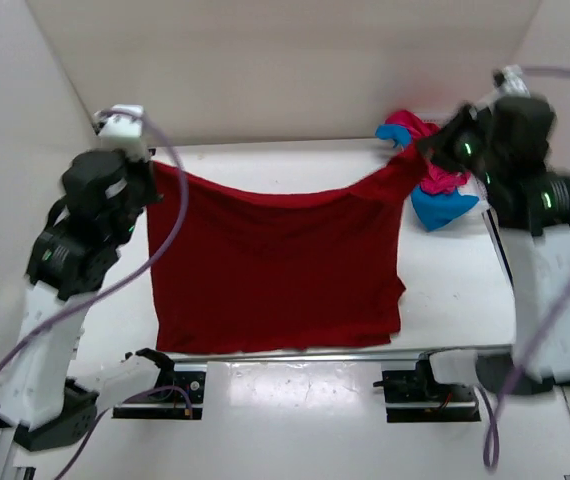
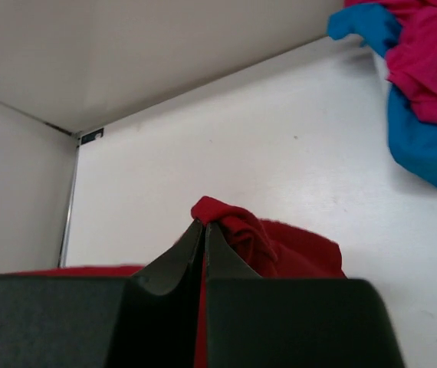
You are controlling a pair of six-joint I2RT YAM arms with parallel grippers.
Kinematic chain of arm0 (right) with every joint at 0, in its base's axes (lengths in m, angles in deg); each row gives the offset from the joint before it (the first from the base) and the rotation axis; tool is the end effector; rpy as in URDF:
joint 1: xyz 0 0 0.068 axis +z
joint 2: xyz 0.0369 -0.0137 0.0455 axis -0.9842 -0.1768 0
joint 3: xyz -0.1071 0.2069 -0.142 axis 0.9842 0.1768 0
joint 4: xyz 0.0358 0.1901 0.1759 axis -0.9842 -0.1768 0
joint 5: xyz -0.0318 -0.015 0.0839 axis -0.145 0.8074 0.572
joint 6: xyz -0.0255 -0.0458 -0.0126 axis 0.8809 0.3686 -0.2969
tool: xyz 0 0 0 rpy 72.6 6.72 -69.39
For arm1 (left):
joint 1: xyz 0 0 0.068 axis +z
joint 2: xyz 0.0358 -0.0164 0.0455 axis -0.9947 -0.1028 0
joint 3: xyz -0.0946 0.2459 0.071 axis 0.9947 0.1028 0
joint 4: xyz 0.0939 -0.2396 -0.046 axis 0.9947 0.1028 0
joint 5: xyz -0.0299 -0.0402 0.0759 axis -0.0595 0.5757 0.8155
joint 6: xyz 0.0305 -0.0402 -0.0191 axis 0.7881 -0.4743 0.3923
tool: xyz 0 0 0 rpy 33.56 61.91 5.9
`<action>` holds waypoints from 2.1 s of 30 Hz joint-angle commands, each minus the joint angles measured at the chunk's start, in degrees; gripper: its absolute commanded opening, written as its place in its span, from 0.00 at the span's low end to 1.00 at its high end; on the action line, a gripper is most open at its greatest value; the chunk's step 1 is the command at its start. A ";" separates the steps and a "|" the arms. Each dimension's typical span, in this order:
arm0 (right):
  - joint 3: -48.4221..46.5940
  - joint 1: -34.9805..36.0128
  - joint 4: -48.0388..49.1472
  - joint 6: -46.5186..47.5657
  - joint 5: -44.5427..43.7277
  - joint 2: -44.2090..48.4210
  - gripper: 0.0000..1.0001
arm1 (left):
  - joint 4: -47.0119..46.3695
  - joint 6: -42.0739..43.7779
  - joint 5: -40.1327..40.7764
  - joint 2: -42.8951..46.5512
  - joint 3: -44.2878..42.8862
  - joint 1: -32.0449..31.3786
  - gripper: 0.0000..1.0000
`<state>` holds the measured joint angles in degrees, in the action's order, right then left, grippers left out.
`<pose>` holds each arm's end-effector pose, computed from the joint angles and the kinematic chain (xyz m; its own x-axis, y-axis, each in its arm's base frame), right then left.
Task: Fold and stack the t-shirts
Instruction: Flatten out the tshirt
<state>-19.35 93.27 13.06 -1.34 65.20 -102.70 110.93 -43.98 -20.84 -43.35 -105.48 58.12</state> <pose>0.1853 0.0420 0.5331 -0.3078 0.4564 -0.8348 -0.0172 0.8746 0.4845 0.1359 -0.0485 0.5128 -0.2088 0.1020 -0.9726 0.0022 0.9946 0.1038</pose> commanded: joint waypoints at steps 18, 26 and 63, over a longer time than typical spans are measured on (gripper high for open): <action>-6.16 -7.04 29.76 -3.46 11.94 -2.38 0.00 | -13.69 -0.01 3.49 -17.92 -18.89 1.63 0.10; -1.55 -5.54 23.09 4.80 3.14 15.14 0.00 | -13.69 -0.01 7.80 -6.28 -17.44 1.63 0.10; -12.60 -1.24 19.13 -0.01 -0.47 -43.79 0.00 | -13.43 -0.01 -5.74 -48.09 -8.90 19.73 0.10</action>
<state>-22.23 92.24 30.26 -0.94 65.97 -142.26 99.98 -43.96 -25.45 -88.83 -108.54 75.87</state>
